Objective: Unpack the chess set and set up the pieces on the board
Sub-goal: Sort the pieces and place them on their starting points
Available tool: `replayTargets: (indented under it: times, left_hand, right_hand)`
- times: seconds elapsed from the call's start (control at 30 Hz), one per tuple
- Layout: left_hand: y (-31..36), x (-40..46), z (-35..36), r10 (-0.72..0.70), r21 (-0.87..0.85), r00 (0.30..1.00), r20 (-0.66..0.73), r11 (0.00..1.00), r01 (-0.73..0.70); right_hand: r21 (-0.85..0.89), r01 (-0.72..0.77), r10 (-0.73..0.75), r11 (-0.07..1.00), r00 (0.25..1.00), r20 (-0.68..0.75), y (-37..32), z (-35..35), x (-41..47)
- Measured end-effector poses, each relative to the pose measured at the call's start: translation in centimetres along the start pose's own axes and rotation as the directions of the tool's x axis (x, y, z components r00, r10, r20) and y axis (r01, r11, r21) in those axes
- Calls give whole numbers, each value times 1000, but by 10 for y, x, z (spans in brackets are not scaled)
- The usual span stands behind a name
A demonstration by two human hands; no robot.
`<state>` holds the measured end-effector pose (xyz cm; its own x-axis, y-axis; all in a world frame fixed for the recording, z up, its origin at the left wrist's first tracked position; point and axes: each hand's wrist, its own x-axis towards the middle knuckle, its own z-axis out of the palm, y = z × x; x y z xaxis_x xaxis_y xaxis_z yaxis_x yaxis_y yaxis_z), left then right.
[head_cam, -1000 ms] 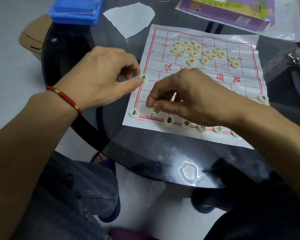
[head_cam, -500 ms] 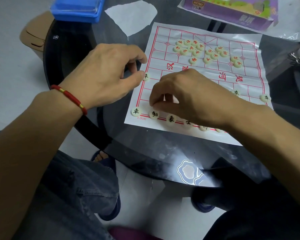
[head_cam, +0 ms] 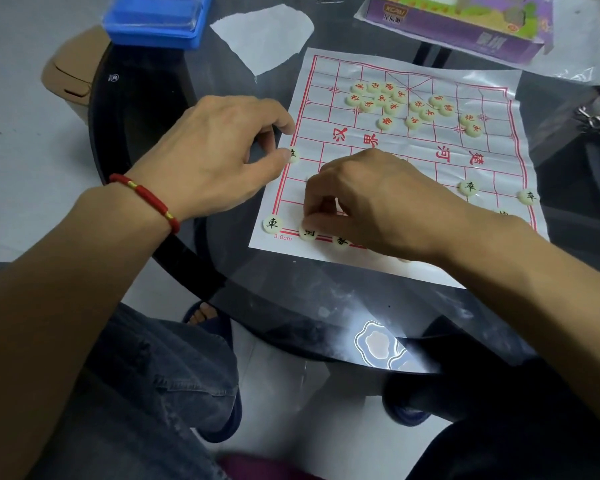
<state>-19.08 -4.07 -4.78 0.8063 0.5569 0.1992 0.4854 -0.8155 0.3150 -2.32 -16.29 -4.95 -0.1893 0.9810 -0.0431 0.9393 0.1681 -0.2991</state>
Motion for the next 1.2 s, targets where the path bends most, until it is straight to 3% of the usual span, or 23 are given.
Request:
replayTargets:
  times: [0.23, 0.33, 0.53, 0.7, 0.83, 1.0, 1.2]
  left_hand:
    - [2, 1, 1, 13, -11, 1000, 9, 1000, -13]
    - [4, 0, 2, 9, -11, 1000, 9, 1000, -9]
    - [8, 0, 6, 13, -5, 1000, 24, 1000, -13]
    - [10, 6, 5, 11, -15, 1000, -21, 1000, -11]
    - [18, 15, 7, -18, -35, 999, -51, 999, 16]
    - [24, 30, 11, -85, -99, 994, -63, 992, 78]
    - [28, 65, 20, -105, -169, 994, 8, 980, 105]
  right_hand:
    - [-40, -1, 0, 999, 1000, -10, -1, 0, 0]
    - [-66, -7, 2, 998, 997, -78, 5, -8, -2]
    - [-17, -155, 149, 988, 969, -199, 45, -38, -28]
    - [-44, -325, 299, 945, 909, -291, 82, -55, -51]
    - [45, -400, 390, 915, 854, -345, 105, -63, -65]
    - [125, -528, 538, 840, 785, -306, 136, -63, -70]
    - [63, -571, 552, 819, 751, -362, 155, -63, -69]
